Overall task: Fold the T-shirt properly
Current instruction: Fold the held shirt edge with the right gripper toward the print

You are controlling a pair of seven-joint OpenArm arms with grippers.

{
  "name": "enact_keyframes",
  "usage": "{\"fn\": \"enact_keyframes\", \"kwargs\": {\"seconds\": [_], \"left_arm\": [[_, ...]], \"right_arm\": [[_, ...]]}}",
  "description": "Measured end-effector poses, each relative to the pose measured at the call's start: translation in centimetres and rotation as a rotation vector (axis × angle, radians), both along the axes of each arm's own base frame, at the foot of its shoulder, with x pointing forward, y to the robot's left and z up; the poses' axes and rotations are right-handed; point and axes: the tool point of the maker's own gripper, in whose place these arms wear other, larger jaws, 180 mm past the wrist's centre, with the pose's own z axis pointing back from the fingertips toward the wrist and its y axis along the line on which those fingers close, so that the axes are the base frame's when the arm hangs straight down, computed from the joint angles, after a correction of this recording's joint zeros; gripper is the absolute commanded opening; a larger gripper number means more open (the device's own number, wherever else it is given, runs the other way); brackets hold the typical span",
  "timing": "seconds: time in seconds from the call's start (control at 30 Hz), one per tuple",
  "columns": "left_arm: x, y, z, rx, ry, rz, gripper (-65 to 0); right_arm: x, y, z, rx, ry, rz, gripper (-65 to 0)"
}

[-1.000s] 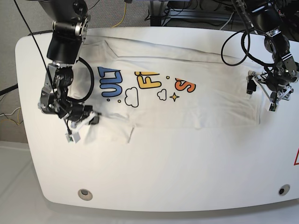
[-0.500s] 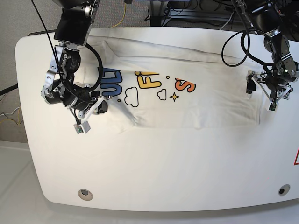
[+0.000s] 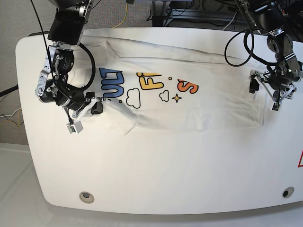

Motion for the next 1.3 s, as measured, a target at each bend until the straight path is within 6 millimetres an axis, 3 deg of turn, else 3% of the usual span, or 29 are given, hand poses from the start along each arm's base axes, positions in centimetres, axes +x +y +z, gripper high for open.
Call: {"fn": "enact_keyframes", "kwargs": {"seconds": [0.1,0.2,0.33,0.4,0.7,0.83,0.93,1.07,1.2,1.3], "left_arm": [[0.0,-0.1,0.0,-0.002,-0.001,-0.001,-6.6],[0.0,-0.1,-0.1,-0.002,0.0,-0.001,-6.7],[-0.4,-0.1,-0.3,-0.002,0.01,0.0,-6.8],[-0.6,-0.2,-0.5,-0.004,0.015,-0.001,-6.8],[-0.8,-0.6,-0.8,-0.012,0.015,-0.004,-7.2],[-0.8,-0.4,-0.7,-0.009,0.012,-0.001,-7.5],[-0.8,-0.4,-0.7,-0.005,0.014,-0.005,-8.1],[-0.3,-1.2,-0.6,-0.003,0.007,-0.037,-8.2],[0.2,-2.5,-0.8,-0.012,0.005,-0.073,-8.2],[0.8,-3.9,-0.9,-0.016,-0.002,-0.12,-8.2]], "right_arm": [[-0.4,0.7,-0.6,-0.015,0.022,0.03,-65.0],[-1.3,3.3,-2.2,-0.043,0.078,0.125,-65.0],[-2.0,6.9,-2.6,0.003,0.088,0.209,-65.0],[-2.2,7.5,-2.6,0.007,0.087,0.225,-65.0],[-2.4,7.4,-2.9,-0.038,0.106,0.252,-65.0],[-1.8,7.3,-1.8,-0.006,0.079,0.232,-65.0],[-1.0,5.7,0.0,-0.02,0.026,0.201,-62.1],[0.5,2.1,2.8,-0.111,-0.054,0.165,-56.4],[0.5,1.3,2.7,-0.149,-0.042,0.167,-56.6],[-0.5,1.5,2.1,-0.145,-0.001,0.197,-60.6]]}}
